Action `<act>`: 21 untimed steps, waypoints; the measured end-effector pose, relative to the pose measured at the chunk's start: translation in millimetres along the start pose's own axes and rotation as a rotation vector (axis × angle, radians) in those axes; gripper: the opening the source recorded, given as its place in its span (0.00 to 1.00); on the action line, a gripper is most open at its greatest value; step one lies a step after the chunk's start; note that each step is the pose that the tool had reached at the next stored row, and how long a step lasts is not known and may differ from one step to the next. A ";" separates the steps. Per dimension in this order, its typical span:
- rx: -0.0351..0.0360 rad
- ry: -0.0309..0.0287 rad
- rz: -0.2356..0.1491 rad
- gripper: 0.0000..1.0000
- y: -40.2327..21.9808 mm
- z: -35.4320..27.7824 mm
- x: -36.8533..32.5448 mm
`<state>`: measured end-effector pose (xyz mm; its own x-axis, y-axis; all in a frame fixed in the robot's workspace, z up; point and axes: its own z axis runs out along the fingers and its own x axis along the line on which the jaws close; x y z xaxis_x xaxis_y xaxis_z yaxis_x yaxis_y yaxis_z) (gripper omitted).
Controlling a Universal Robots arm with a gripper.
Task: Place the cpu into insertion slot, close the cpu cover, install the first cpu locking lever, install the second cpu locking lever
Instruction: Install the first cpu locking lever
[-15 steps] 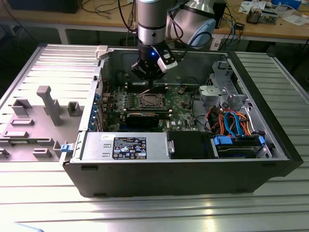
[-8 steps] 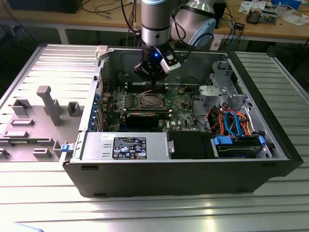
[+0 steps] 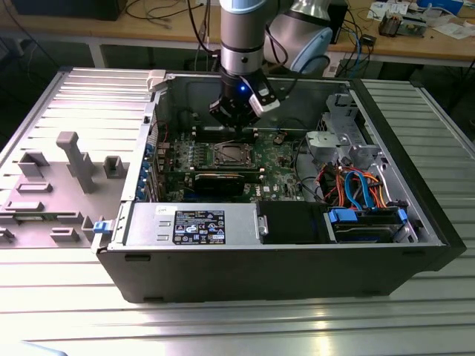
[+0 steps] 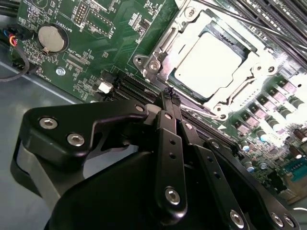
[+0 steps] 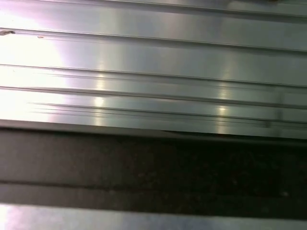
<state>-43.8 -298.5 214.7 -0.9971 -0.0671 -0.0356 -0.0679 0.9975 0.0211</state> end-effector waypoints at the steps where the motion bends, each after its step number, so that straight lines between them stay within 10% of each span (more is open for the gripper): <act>1: -0.0001 -0.0001 0.001 0.11 0.0 0.9 -0.7; 17: 0.0002 -0.0003 0.006 0.11 -0.4 8.5 -3.1; 21: 0.0180 0.0010 0.005 0.11 -0.3 9.9 -3.1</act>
<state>-40.4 -298.4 204.9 -0.9975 -0.0620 -0.0345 -0.0622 0.9981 0.0033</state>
